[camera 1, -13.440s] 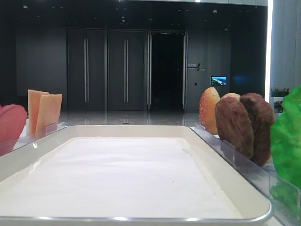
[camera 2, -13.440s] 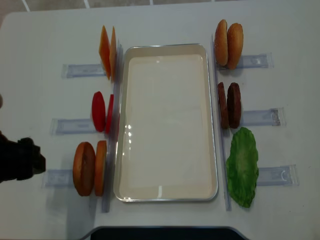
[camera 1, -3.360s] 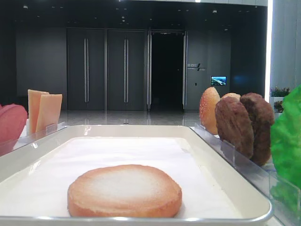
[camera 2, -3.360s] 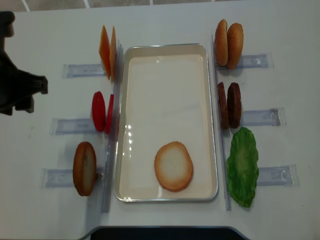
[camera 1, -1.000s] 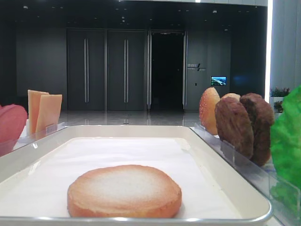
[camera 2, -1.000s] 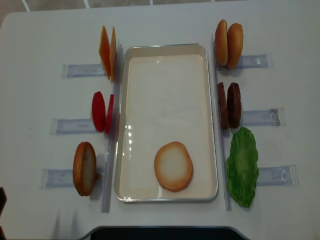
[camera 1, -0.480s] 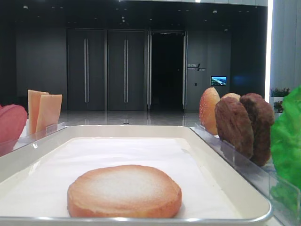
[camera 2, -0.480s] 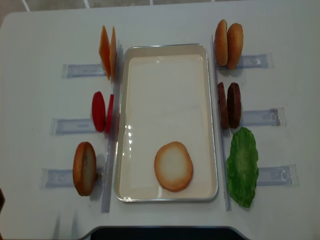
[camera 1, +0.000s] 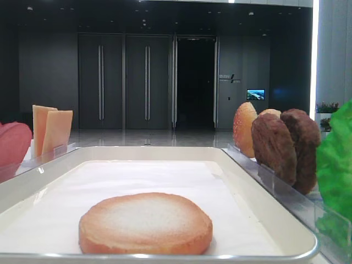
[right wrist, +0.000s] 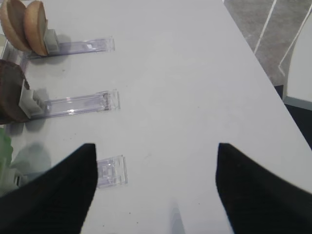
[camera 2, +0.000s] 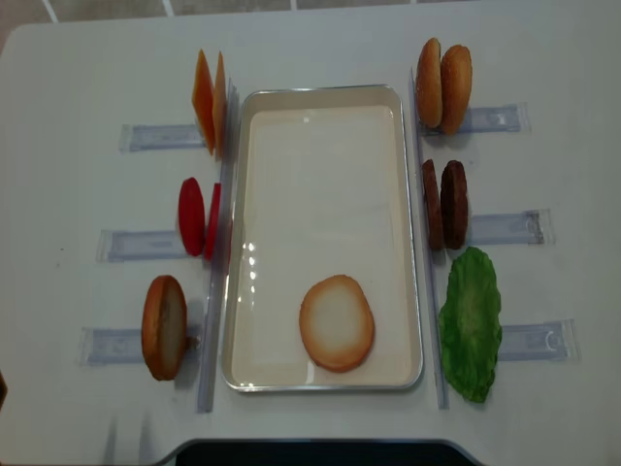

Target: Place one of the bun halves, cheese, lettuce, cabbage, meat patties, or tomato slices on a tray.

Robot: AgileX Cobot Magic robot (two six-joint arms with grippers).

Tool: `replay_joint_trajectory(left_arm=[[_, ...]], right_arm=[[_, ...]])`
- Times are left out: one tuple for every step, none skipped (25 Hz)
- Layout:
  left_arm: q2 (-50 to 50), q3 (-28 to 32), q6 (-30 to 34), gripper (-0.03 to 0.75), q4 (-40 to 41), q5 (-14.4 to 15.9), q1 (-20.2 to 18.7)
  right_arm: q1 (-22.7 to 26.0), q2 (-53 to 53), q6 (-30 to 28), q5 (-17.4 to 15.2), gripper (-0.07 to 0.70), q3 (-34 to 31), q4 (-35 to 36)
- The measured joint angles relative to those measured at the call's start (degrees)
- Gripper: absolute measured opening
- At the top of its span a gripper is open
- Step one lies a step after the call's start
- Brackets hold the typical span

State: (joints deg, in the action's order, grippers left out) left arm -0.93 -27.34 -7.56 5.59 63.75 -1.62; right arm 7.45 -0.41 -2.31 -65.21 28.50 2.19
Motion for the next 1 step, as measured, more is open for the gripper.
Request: replay_joint_trajectory(left_arm=[[0.0, 0.0, 0.0, 0.345, 0.0, 0.0, 0.0]], right_arm=[[0.0, 0.0, 0.0, 0.0, 0.515, 0.0, 0.0]])
